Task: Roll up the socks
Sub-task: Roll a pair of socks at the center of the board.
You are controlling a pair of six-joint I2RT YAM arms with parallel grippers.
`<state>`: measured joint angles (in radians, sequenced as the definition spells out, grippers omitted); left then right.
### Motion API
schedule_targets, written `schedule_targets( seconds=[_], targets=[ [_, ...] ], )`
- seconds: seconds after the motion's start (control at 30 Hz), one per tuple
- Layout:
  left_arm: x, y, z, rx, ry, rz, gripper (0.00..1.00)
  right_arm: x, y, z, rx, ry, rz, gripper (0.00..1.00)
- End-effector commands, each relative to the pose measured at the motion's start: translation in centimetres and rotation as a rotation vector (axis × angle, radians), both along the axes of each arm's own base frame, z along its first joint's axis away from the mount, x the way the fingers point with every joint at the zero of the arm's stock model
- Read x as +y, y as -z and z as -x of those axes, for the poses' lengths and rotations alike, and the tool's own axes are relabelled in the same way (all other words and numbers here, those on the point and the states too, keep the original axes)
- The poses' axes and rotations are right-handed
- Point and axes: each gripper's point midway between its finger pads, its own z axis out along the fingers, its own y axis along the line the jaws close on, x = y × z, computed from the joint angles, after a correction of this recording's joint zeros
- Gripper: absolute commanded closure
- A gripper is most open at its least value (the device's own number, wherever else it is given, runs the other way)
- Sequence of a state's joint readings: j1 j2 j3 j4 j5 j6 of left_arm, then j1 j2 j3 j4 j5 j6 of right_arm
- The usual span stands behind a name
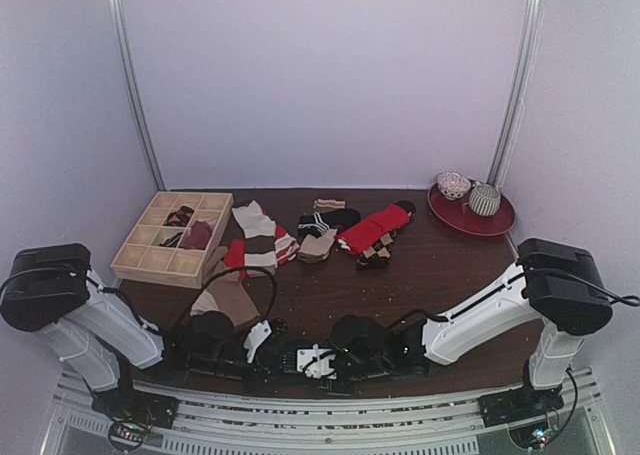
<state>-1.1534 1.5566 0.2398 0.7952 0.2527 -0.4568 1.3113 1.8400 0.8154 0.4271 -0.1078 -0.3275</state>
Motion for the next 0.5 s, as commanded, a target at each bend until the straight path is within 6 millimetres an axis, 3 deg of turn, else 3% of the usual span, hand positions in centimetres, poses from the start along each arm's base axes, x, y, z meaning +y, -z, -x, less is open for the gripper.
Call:
schedule_targets(
  seconds=[0.0, 0.07, 0.13, 0.47],
  targets=[
    [1.6, 1.8, 1.2, -0.001, 0.060, -0.109, 0.74, -4.4, 6.9, -0.3, 0.112, 0.098, 0.254, 0.72],
    [1.4, 1.1, 1.0, -0.030, 0.068, -0.100, 0.52, -4.7, 7.5, -0.2, 0.195, 0.112, 0.292, 0.74],
    [1.6, 0.4, 0.7, -0.061, 0.055, -0.089, 0.43, -5.1, 7.8, 0.1, 0.287, 0.114, 0.329, 0.74],
    [2.5, -5.0, -0.2, -0.315, 0.019, 0.087, 0.36, -6.2, 7.0, 1.6, 0.778, 0.140, 0.487, 0.73]
  ],
)
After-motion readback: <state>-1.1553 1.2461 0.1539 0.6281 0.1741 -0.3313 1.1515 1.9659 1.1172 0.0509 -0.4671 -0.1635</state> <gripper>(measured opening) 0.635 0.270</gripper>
